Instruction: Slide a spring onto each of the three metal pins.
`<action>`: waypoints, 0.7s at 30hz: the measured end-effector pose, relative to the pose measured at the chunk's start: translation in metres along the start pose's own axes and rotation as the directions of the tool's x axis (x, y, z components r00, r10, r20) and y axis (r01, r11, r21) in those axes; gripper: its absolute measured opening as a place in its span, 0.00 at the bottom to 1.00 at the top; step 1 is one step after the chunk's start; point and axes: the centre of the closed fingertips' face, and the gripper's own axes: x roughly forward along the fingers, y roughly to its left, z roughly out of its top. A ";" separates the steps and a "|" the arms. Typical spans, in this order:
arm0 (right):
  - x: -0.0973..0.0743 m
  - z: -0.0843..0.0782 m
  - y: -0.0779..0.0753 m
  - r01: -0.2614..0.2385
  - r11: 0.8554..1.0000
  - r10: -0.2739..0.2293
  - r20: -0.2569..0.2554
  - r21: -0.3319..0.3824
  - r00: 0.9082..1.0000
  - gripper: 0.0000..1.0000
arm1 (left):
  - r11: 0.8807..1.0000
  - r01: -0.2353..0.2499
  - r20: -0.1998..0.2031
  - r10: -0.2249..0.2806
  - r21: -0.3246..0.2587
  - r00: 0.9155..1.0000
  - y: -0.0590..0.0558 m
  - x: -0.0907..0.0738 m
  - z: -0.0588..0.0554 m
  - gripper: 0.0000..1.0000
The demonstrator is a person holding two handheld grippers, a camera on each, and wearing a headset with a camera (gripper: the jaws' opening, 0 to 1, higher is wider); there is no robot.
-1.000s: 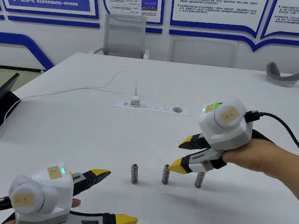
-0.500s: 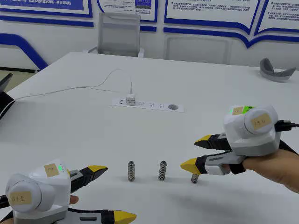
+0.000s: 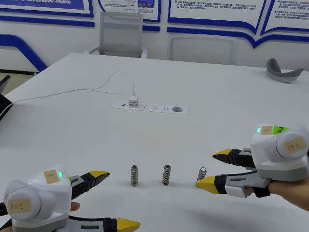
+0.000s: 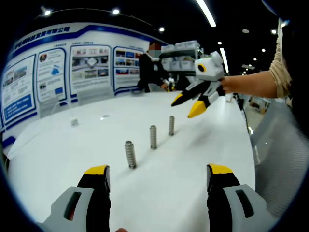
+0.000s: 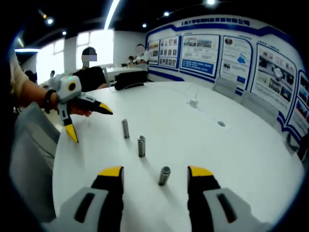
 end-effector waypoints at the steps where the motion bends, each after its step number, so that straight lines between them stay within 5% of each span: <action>1: -0.001 -0.002 0.001 0.001 1.000 -0.001 0.003 0.001 1.000 0.55 | 1.000 -0.001 0.000 0.001 0.000 1.000 0.000 0.000 0.000 0.83; 21: -0.017 -0.033 0.013 0.047 0.996 -0.053 0.075 0.077 0.996 0.60 | 1.000 -0.013 0.009 0.014 -0.013 1.000 0.004 -0.004 -0.004 0.86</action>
